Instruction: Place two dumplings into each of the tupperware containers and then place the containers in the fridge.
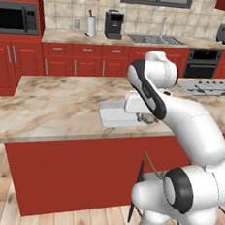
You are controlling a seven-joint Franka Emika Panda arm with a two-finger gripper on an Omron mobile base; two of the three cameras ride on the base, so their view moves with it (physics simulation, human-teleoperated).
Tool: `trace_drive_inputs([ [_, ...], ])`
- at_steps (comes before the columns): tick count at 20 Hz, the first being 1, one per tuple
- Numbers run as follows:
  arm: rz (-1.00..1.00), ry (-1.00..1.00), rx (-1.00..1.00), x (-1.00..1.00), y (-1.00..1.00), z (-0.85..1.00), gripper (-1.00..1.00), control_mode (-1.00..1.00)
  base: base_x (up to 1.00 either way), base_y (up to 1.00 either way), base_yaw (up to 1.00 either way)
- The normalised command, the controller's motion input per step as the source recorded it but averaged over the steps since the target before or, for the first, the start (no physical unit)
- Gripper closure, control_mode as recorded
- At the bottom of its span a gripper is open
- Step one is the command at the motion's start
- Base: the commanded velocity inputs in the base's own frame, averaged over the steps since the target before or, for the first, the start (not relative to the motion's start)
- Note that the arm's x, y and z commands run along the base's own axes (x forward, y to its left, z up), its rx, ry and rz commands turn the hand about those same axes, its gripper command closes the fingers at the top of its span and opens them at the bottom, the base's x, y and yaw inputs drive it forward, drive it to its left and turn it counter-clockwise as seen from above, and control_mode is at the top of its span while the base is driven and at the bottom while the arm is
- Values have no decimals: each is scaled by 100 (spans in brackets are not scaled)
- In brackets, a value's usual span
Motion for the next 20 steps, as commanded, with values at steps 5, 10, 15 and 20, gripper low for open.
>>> trace_drive_inputs([
  [5, 0, 5, 0, 100, 5, -3, 100, -100, 0, 0, 0],
  [10, 1, 0, 0, 75, 36, -24, 100, -100, 0, 0, 0],
  [15, 1, -1, -3, 53, 69, -49, 100, -100, 0, 0, 0],
  [20, 0, -1, 0, 66, 29, -30, 100, -100, 0, 0, 0],
])
